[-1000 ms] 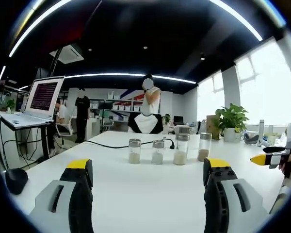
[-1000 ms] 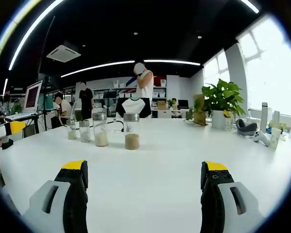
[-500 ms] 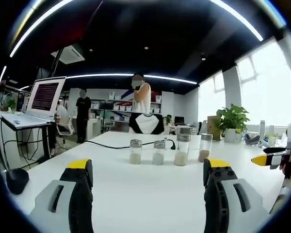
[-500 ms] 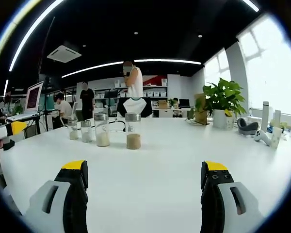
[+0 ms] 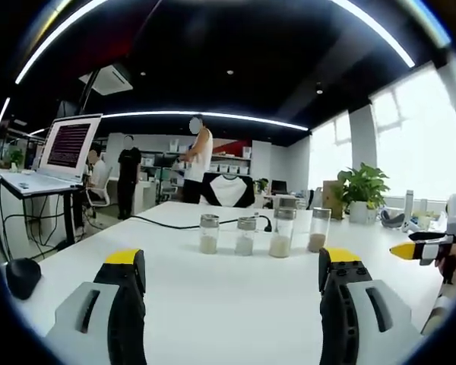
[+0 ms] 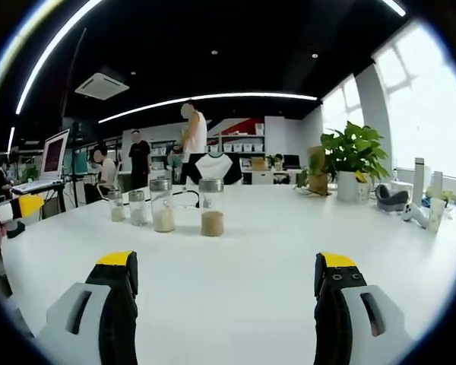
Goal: Rotate the seasoning bottle until the label or dispensing opening points toward the visible target arrow and the bottle remains upright within the marked orientation range
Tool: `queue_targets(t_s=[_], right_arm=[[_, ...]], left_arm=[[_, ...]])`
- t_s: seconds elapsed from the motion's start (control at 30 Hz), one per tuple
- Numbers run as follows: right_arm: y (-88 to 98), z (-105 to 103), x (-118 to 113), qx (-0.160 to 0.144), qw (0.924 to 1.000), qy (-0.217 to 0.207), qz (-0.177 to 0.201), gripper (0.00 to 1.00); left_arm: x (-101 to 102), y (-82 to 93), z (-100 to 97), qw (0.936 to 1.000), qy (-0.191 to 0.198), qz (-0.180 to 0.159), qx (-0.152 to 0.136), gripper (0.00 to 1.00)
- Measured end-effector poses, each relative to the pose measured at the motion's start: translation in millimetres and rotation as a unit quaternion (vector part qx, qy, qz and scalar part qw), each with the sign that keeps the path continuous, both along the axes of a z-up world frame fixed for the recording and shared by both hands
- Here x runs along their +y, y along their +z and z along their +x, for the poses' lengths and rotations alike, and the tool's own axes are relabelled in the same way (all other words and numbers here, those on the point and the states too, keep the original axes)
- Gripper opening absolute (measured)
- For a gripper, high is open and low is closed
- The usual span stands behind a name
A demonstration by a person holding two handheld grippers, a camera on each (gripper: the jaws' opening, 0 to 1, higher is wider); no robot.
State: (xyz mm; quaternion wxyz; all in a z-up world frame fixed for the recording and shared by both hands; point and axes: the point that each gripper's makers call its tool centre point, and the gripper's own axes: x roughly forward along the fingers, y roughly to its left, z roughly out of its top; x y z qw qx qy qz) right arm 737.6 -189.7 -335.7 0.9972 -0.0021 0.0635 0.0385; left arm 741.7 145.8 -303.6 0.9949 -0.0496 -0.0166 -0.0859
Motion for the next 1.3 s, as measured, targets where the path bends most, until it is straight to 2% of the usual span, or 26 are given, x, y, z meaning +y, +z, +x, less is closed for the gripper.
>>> queue_targets(t_s=[0.27,0.57,0.7,1.03,1.3], right_arm=[[4.1,10.1,9.3,-0.004,0.9998,0.018,-0.003,0.98],[29.2,32.6,30.6,-0.029,0.9981,0.054,0.005,0.97],[34.3,40.7,50.5,-0.031,0.9961,0.083,-0.001,0.96],[53.0,70.0,73.3,-0.032,0.9931,0.113,0.004,0.94],[61.5,85.0,92.0,-0.032,0.9904,0.134,-0.008,0.93]], left_arm=[[-0.5,-4.5,-0.5,1.0000,-0.002,-0.004,0.004,1.00],[-3.5,-9.7,-0.5,0.9999,-0.008,-0.006,0.011,1.00],[-4.0,-12.0,-0.8,0.9998,-0.011,-0.003,0.015,1.00],[0.5,-12.0,0.9,0.9999,-0.006,-0.001,0.016,1.00],[-0.9,-13.6,0.5,0.9998,-0.007,-0.003,0.019,1.00]])
